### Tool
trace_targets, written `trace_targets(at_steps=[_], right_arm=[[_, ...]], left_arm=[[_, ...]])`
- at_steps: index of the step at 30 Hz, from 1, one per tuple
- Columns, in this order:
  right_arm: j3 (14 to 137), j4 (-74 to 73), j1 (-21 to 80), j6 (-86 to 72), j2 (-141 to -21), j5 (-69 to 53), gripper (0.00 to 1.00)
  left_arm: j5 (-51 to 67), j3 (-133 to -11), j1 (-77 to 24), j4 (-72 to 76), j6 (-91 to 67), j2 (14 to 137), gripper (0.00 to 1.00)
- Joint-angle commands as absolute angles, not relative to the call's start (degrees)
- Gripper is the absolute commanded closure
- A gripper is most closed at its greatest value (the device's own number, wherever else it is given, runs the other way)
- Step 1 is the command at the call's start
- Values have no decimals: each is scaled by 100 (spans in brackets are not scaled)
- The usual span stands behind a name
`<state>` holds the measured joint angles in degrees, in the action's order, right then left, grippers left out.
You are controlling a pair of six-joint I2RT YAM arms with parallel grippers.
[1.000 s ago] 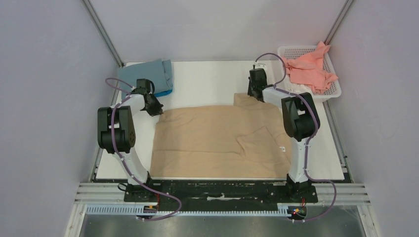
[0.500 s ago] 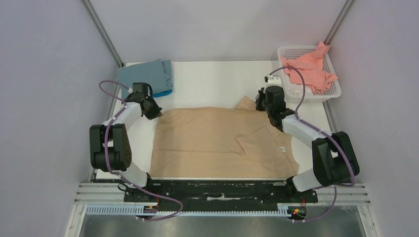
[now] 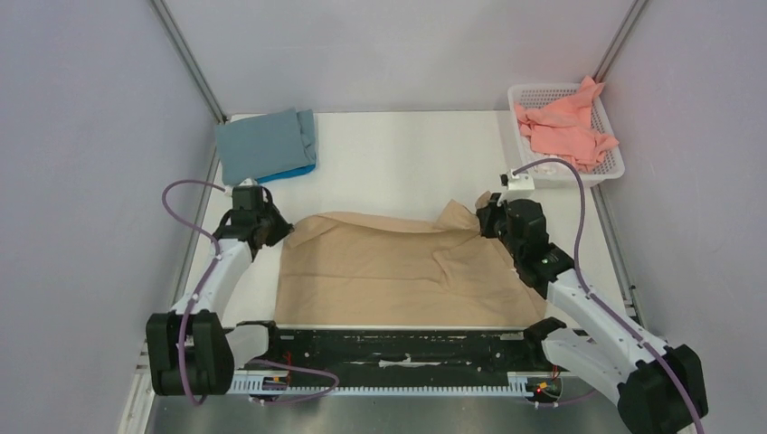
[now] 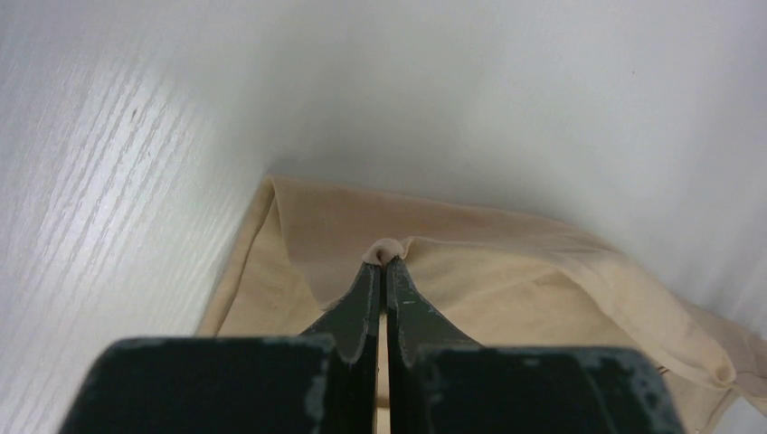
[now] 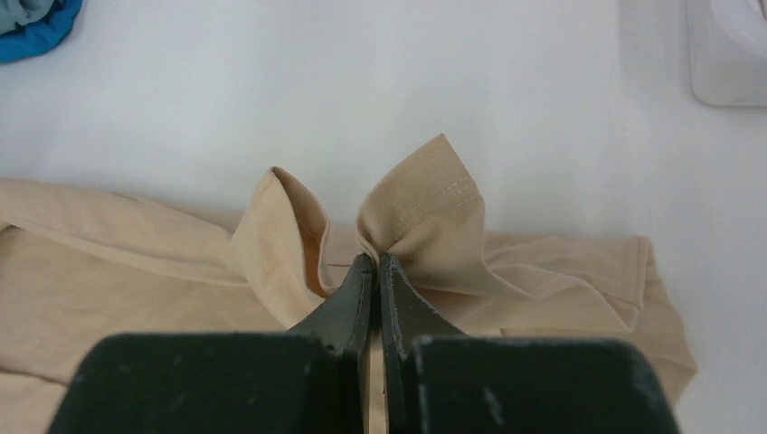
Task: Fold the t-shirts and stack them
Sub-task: Fold the other side of the tshirt into a rectangle
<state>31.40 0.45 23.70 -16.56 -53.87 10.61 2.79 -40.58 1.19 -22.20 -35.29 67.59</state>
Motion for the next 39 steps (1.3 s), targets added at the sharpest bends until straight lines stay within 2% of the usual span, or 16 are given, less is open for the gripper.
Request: trace_targets(at_steps=[1,7,14,22,32,35,36,37,39], right_arm=[[2939,-665,2475,-1781,-4769,1026,100],[2704,-1223,2531,-1808,-3978,898,100],[2541,-1797,2540,-1806,-3515,618,100],[2480,-2303,2535,-1766,-3318,97,100],[2185,-2893,2539,-1955,-3164,18,100],[2021,-3014,2538,-2108,-3106,-99,96],[1978,-3084,2540,-2174,-3069,-238,95],[1948,-3173,2540,-2259,-3017,-367,90],[1863,-3505,2538,-2470,-2880,-589,89]], left_arm=[[30,-3609,97,-2031,-3880,5878,98],[-158,-3048,97,-1891,-4013,4991,98],[-378,-2759,98,-2018,-4077,4704,98],[-475,-2417,97,-2022,-4142,4273,98],[-430,-1885,97,-2100,-4455,3876,98],[-473,-1781,97,-2290,-4548,3770,98],[-527,-1767,96,-2424,-4602,3709,95],[-615,-1766,97,-2577,-4669,3644,86],[-779,-1809,97,-2930,-4883,3396,77]])
